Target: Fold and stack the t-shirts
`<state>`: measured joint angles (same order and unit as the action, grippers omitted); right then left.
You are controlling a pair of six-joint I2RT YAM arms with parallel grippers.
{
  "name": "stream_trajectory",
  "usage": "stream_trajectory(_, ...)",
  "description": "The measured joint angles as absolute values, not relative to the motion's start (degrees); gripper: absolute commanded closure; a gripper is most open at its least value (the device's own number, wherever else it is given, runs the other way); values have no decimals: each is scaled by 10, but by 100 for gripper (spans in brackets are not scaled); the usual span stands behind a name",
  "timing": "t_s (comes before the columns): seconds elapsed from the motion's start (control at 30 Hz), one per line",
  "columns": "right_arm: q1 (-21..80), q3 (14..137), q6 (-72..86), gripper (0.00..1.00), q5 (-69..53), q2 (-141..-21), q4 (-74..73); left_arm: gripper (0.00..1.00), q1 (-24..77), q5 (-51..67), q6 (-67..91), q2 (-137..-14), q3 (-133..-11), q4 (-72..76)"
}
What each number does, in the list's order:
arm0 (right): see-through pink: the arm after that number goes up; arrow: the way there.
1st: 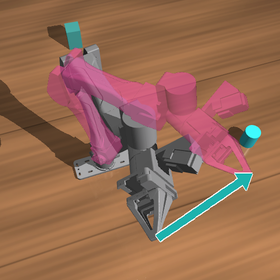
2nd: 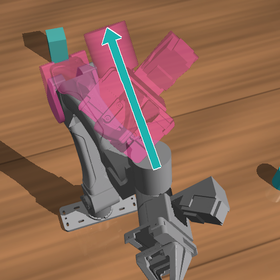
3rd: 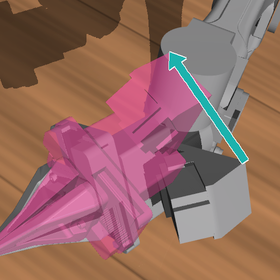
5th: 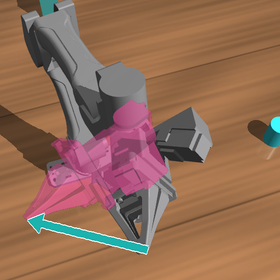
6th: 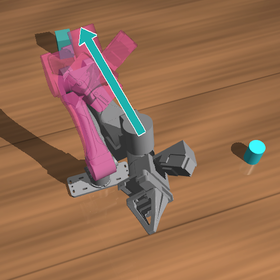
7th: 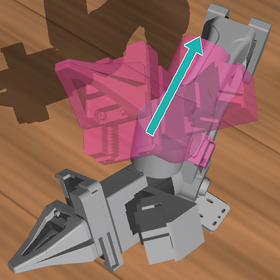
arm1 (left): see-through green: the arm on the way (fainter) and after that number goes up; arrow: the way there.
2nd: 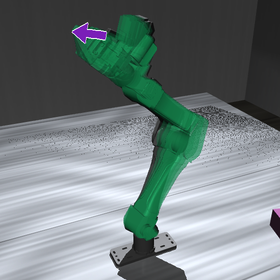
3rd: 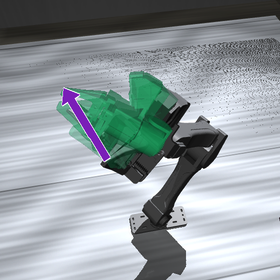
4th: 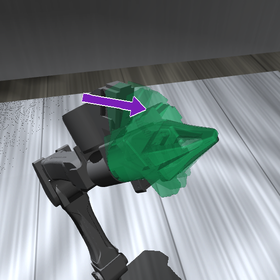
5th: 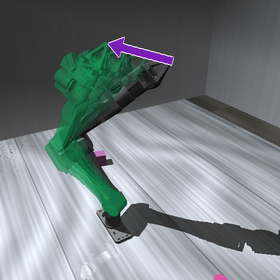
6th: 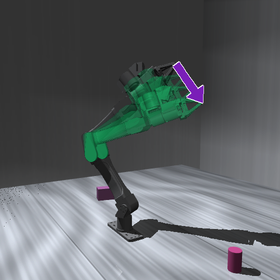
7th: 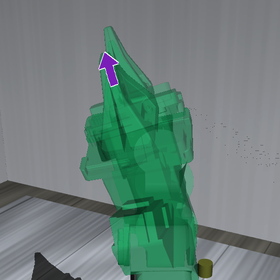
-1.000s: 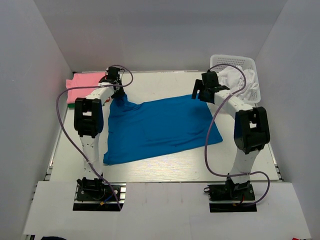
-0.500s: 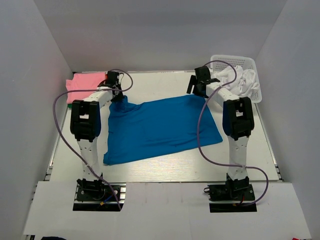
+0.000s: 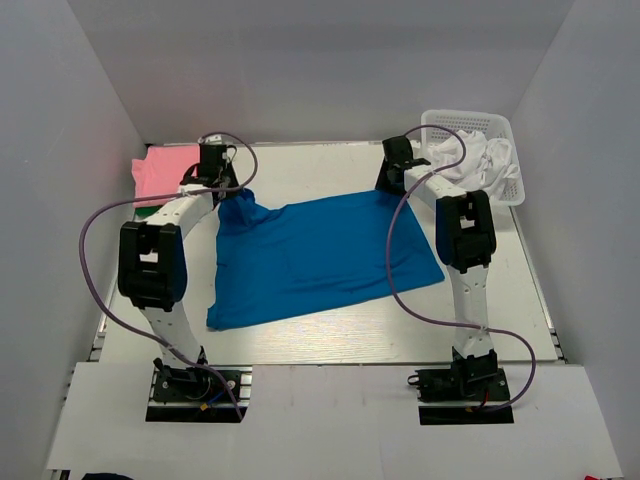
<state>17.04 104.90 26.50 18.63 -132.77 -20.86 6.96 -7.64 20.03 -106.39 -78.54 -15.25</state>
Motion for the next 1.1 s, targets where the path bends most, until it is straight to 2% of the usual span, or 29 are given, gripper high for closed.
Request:
stream_trajectory(0.03,170,1049,266,65,187,-1328,-209,100,70,-75,203,-1061,-773,-152)
stream_trajectory(0.13,170,1049,271,85,188,-1328,-209,100,70,-71,209,-1045,-737,-150)
stream_trajectory(0.17,171,1049,271,90,188,-1328,-209,100,70,-70,211,-1037,-727,-152)
stream_trajectory(0.23,171,1048,275,96,189,-1328,-208,100,70,-68,215,-1016,-707,-152)
stream_trajectory(0.53,174,988,263,97,193,-1295,-166,100,70,-71,251,-865,-622,-146)
stream_trajectory(0.8,178,808,229,97,174,-1159,-79,100,74,-81,308,-733,-523,-165)
stream_trajectory(1.1,182,688,209,97,158,-1040,-11,100,77,-80,405,-543,-414,-268)
